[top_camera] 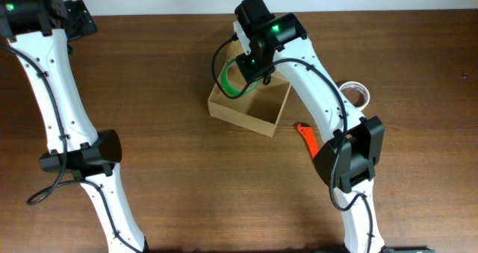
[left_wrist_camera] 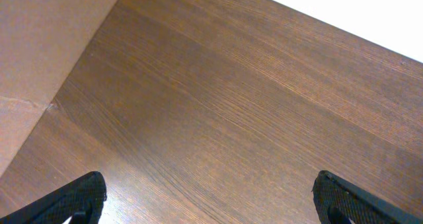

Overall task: Pack container
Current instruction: 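Carry the green tape roll into the box and release it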

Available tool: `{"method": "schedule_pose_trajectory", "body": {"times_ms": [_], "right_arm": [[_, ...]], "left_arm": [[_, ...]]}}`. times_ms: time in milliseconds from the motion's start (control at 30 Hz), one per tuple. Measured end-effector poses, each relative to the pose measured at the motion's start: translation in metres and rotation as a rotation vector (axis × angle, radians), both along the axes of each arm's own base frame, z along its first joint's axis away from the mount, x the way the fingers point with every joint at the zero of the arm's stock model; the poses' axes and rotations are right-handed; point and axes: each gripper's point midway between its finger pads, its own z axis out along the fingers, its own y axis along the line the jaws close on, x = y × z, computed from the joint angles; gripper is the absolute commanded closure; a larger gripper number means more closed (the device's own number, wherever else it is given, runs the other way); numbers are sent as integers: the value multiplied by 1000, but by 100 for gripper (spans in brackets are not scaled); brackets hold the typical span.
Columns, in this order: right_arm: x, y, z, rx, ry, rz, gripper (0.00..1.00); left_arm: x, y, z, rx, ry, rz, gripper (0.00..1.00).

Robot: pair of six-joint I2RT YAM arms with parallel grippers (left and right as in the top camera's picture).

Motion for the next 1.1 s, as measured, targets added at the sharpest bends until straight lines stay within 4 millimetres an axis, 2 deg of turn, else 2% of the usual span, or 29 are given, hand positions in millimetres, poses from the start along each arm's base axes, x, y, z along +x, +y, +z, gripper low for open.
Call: {"method": "schedule_pose_trajectory", "body": {"times_ms": [133,333,533,933,1100], "right_arm": [[1,1,-9,-6,13,1,96],[1,1,-39,-31,68,1,96],[4,3,-57,-42,90,1,96],[8,5,-79,-47,110,-2,96],[9,6,-79,-44,105,-2,96]], "left_arm": [[0,0,0,0,0,0,0],[0,0,0,0,0,0,0],[0,0,0,0,0,0,0],[0,0,0,0,0,0,0],[0,0,0,0,0,0,0]]}}
